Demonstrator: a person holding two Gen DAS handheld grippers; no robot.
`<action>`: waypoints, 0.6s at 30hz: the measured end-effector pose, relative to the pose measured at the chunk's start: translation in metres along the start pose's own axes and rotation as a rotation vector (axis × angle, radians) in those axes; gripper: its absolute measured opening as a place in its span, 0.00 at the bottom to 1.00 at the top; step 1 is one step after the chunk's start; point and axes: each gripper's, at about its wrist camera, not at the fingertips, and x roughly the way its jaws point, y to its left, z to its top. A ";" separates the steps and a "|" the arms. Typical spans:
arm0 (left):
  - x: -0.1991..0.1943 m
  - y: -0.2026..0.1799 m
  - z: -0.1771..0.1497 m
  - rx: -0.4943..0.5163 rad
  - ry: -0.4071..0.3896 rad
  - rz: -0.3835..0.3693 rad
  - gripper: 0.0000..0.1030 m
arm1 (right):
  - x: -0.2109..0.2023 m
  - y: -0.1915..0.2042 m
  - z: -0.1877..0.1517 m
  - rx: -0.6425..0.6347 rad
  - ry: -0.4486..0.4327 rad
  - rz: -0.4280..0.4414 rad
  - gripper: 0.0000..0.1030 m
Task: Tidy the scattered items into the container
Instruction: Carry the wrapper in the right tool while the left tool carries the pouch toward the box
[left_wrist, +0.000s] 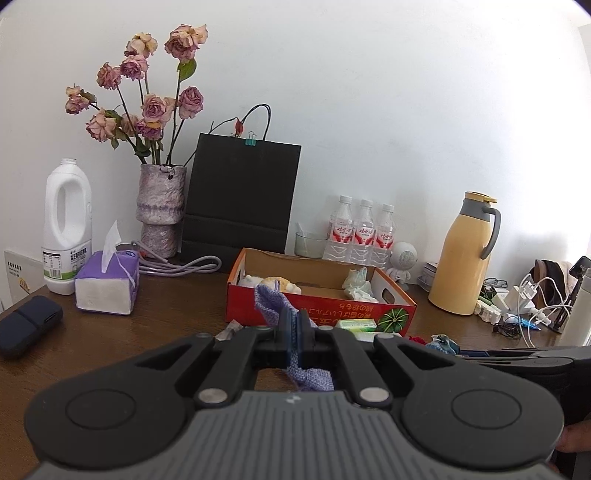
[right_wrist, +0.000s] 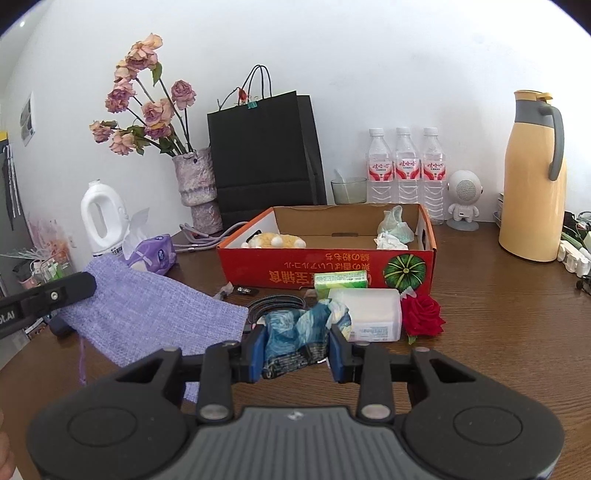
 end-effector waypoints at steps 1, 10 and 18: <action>0.000 -0.002 0.000 0.004 -0.002 -0.007 0.03 | -0.001 -0.003 0.000 0.009 0.000 -0.010 0.32; -0.001 -0.005 -0.003 -0.008 0.000 -0.008 0.03 | -0.005 -0.015 -0.003 0.043 -0.005 -0.028 0.32; 0.001 -0.010 -0.010 -0.033 0.014 -0.052 0.03 | -0.012 -0.011 -0.003 0.025 -0.001 -0.042 0.32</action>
